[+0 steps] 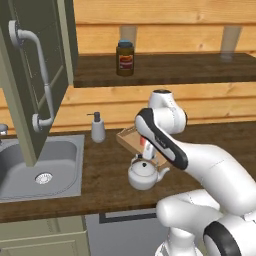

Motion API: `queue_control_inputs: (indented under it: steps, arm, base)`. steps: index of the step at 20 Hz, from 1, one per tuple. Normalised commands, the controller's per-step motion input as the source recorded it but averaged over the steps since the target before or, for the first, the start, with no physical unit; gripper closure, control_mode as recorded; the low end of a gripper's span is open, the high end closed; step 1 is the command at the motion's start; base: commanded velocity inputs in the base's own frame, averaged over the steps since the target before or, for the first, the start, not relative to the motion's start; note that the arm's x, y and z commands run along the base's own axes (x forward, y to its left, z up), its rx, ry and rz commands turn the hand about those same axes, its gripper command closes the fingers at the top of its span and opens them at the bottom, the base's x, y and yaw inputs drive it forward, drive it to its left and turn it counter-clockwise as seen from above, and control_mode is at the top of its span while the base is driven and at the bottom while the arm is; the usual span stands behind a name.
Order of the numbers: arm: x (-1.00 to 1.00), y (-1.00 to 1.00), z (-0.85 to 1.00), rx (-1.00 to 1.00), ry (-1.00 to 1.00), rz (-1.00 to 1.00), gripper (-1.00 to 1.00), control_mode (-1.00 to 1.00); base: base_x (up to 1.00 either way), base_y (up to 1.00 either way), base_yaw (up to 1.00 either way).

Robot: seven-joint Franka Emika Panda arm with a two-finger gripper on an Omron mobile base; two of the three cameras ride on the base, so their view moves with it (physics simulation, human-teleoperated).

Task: Pick the kettle from the counter and place it on the tray. Then pick the mug from the cabinet and place it on the tray. Then close the cabinet doors.

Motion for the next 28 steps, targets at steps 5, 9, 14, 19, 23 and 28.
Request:
queue_control_inputs:
  steps: [5, 9, 14, 19, 23, 28]
  arm:
    - [0.24, 0.12, -0.06, -0.10, 0.00, 0.16, -1.00, -1.00]
    - [0.13, 0.06, -0.15, -0.08, 0.00, 0.09, -1.00, -1.00]
    - [0.06, 0.00, -0.18, -0.05, 0.00, 0.06, -1.00, -1.00]
    - [0.01, 0.00, -0.22, 0.00, 0.00, 0.04, -1.00, -1.00]
    - [0.19, 0.00, -0.15, 0.00, 0.00, 0.02, -1.00, -1.00]
    - [0.27, 0.00, -0.17, 0.00, 0.00, 0.02, -1.00, -1.00]
  base:
    - [0.00, 0.00, 0.00]
    - [0.00, 0.00, 0.00]
    - [0.00, 0.00, 0.00]
    - [0.00, 0.00, 0.00]
    - [0.00, 0.00, 0.00]
    - [0.00, 0.00, 0.00]
